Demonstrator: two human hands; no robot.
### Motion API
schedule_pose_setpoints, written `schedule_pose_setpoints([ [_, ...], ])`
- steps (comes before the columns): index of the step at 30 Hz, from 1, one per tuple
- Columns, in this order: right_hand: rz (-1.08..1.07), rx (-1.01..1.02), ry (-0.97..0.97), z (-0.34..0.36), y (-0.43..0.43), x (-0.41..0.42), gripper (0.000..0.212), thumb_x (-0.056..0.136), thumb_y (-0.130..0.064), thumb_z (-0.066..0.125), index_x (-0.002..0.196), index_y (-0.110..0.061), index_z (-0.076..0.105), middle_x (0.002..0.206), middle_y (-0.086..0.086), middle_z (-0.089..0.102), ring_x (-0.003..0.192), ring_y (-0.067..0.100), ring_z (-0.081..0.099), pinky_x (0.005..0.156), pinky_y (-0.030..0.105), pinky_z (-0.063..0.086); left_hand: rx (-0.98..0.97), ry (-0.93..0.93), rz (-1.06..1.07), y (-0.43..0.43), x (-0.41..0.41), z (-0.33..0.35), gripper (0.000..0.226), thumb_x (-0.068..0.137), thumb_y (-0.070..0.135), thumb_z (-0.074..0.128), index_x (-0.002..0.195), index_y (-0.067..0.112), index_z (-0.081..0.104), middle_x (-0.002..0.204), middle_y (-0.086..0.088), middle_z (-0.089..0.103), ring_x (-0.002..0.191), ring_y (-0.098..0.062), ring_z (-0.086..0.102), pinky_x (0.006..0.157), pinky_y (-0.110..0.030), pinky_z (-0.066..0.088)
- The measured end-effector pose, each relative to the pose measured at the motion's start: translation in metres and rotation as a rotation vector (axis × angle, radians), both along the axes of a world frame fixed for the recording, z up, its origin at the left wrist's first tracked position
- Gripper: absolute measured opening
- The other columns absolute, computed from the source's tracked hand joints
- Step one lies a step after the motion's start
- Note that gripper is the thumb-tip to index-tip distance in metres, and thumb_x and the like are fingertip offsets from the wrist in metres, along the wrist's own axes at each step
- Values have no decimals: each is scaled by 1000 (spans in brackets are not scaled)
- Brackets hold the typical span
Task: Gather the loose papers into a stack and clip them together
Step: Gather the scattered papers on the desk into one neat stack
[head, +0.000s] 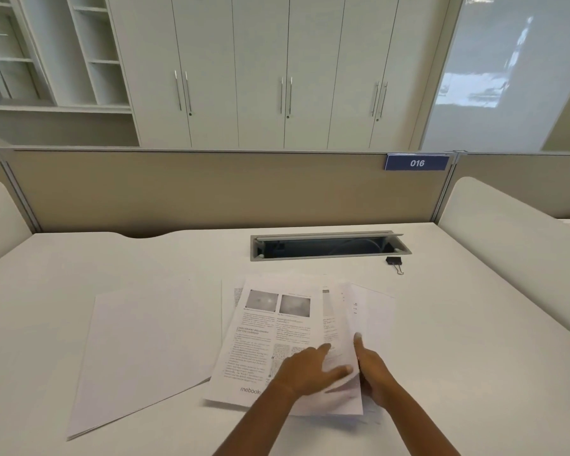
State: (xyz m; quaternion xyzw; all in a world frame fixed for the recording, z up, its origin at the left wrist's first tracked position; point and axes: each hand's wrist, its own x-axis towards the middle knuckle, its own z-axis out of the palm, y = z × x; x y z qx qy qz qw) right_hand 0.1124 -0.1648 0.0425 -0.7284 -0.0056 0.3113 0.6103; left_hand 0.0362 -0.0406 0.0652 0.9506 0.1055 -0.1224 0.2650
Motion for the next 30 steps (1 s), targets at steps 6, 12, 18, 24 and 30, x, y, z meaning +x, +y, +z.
schedule_pose_setpoints([
  [6,19,-3,38,1,-1,5,45,92,-50,42,109,-14,62,110,11,68,104,32,64,95,47,50,277,-134,332,50,-10,1,55,93,46,39,137,14,35,140,-11,41,128,-24,42,101,-36,40],
  [12,19,-45,-3,1,3,4,23,93,-33,51,98,-12,60,115,14,65,94,27,62,81,37,53,314,44,613,87,-32,-5,52,92,43,43,131,9,36,133,-13,40,123,-25,43,98,-33,43],
  [18,72,-14,36,1,6,0,31,90,-17,59,115,1,61,107,16,68,91,31,67,79,38,56,306,-35,548,70,-22,-9,51,93,41,40,133,9,36,132,-12,45,122,-26,47,98,-34,43],
  [24,11,58,-8,1,3,2,26,87,-1,58,113,0,59,107,20,68,96,37,65,82,42,54,171,-150,612,72,-20,-10,55,92,40,45,135,9,34,132,-14,46,123,-28,46,98,-37,43],
  [30,17,270,-82,9,-9,5,21,81,-9,65,102,-7,65,92,8,77,81,25,73,61,31,59,-722,-422,737,95,-16,8,54,87,26,61,134,6,41,136,-16,51,115,-27,56,91,-33,51],
])
